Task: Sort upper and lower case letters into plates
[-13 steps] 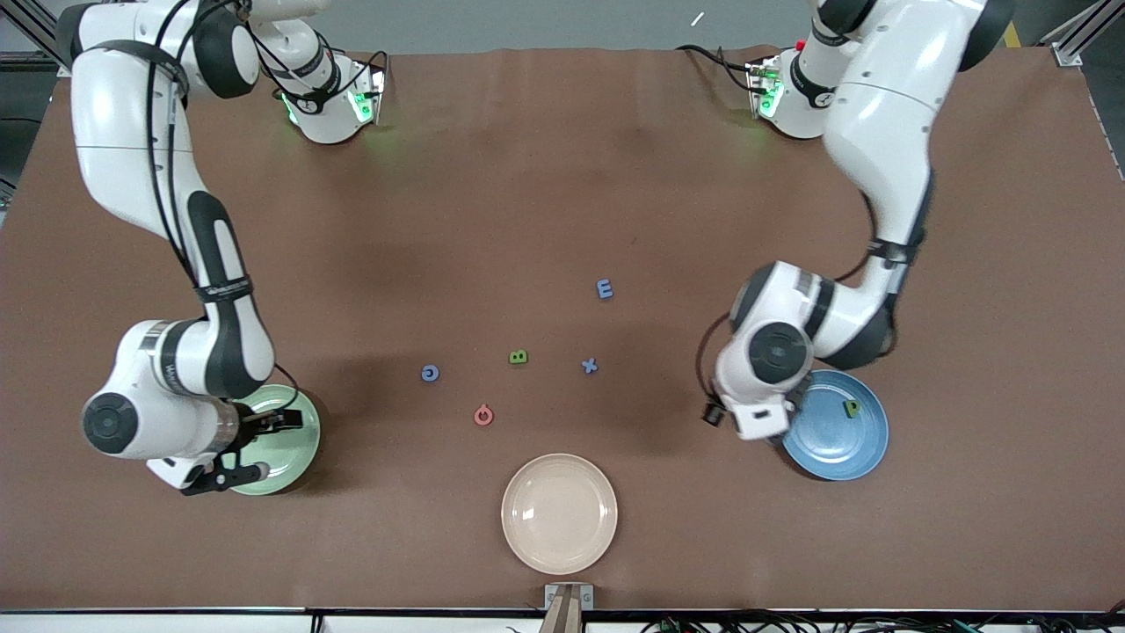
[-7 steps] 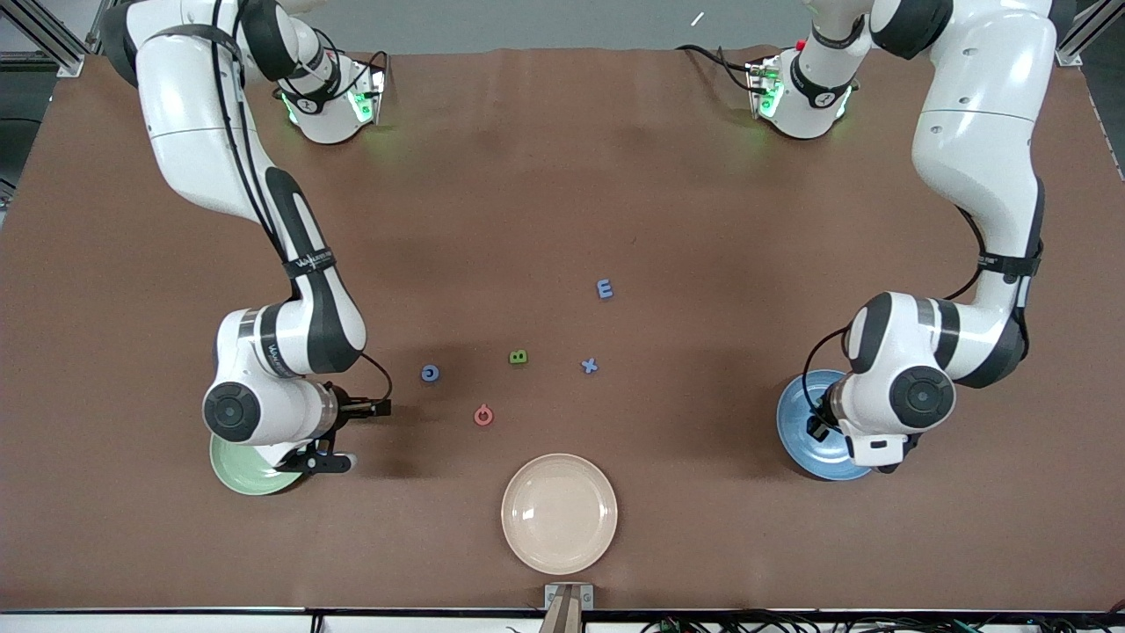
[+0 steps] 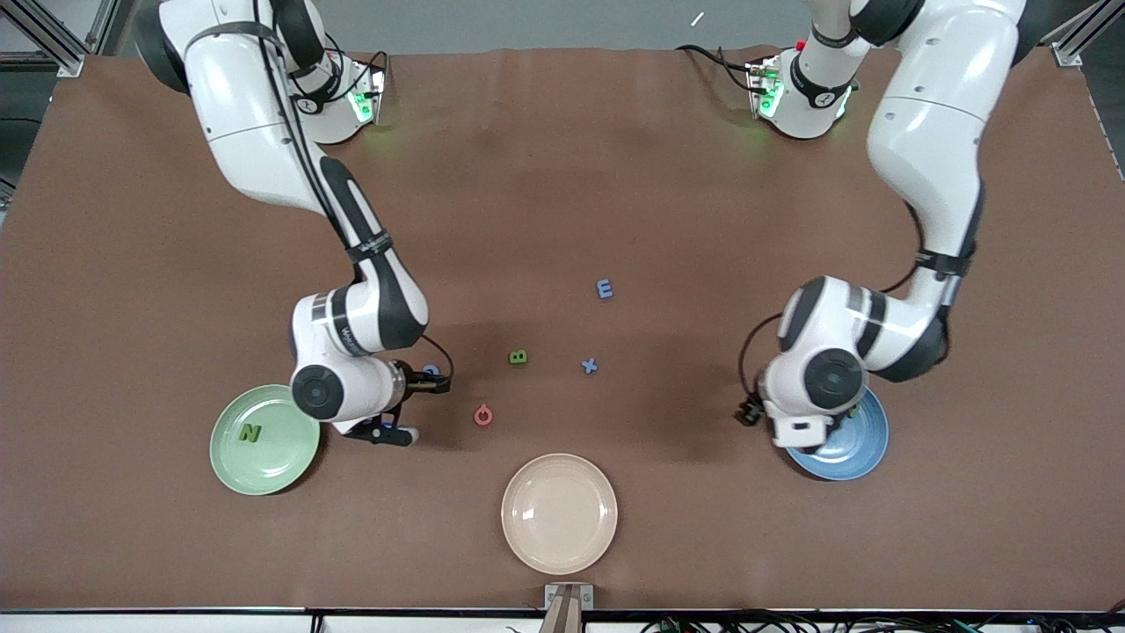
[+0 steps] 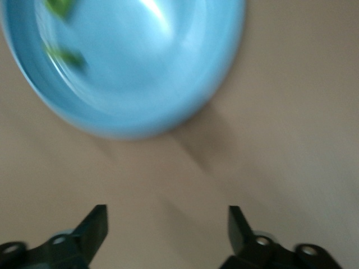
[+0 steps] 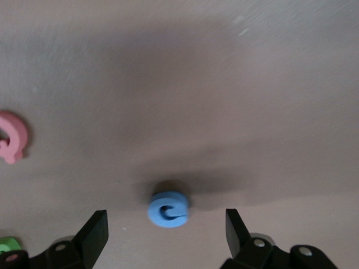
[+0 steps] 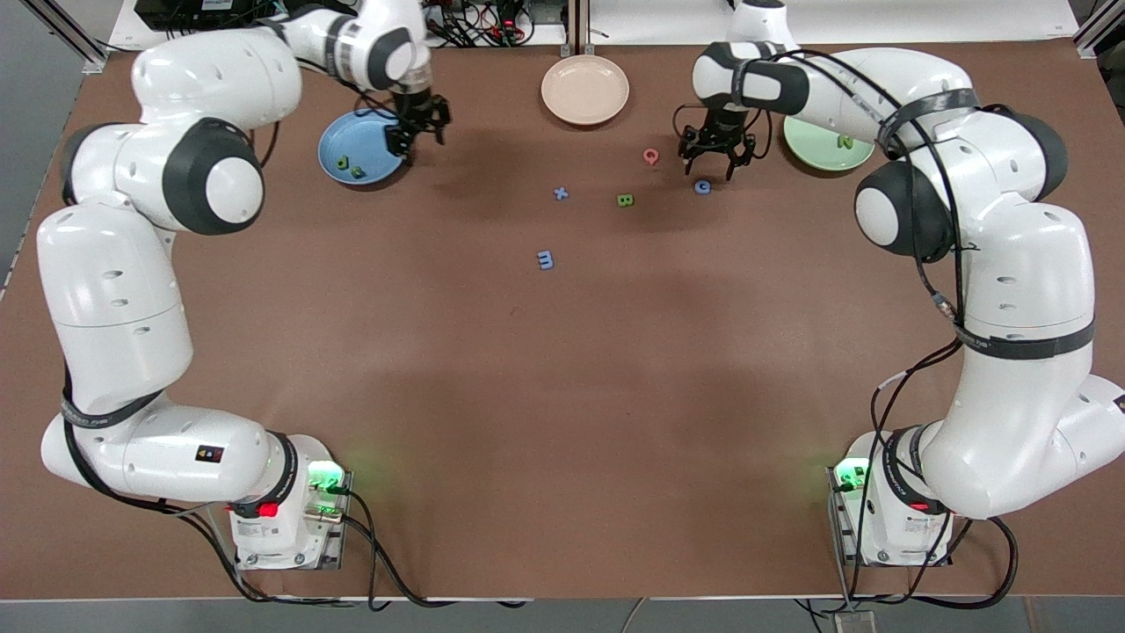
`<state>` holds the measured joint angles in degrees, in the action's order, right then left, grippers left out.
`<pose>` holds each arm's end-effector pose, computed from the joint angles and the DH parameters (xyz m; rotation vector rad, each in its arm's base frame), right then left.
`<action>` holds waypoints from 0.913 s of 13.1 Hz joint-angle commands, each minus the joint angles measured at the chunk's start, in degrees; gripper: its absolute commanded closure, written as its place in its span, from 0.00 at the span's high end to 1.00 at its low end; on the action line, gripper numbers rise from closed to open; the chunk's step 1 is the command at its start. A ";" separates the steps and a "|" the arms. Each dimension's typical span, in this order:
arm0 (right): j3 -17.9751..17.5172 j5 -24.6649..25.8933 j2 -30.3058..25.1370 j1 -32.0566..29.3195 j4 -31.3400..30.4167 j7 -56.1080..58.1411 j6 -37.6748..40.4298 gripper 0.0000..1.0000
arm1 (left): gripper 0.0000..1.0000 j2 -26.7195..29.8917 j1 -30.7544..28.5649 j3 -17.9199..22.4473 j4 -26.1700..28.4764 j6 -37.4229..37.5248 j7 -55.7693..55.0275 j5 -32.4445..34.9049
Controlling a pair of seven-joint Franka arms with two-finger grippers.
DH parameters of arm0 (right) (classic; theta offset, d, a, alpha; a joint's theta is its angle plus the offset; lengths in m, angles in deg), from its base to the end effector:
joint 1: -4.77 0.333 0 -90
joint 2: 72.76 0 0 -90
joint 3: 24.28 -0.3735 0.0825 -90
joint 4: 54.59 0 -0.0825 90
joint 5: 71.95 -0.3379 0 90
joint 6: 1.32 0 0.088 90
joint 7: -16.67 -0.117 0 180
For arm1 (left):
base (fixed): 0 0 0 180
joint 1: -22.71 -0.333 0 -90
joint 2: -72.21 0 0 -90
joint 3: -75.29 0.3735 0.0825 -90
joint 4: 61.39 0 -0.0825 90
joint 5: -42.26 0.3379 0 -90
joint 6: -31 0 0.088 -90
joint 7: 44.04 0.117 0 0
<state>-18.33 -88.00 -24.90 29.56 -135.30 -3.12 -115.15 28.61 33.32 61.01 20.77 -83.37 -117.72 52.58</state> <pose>0.6547 0.2624 0.2435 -3.0345 0.2101 0.4414 0.6594 -0.2473 0.2943 -2.7702 -1.1940 0.1934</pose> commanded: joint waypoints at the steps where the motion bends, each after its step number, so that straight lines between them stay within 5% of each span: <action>1: 0.99 -0.21 -1.62 1.93 -5.24 -0.52 -4.19 0.92 | 0.98 -0.25 7.91 -0.31 -2.35 -1.02 -2.08 0.93; 5: 0.90 2.95 -1.80 2.11 -7.19 -0.35 -6.67 0.86 | 0.82 -3.42 14.69 -0.05 -2.62 -13.75 -0.78 0.84; 12: 0.99 3.05 -2.68 2.02 -7.28 -0.43 -2.80 0.39 | 0.48 -9.31 21.91 3.82 -7.90 -15.27 1.34 0.93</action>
<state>-17.46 -86.15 -26.17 31.34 -139.93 -3.18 -118.14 20.04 54.31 64.15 14.88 -99.04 -117.11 52.59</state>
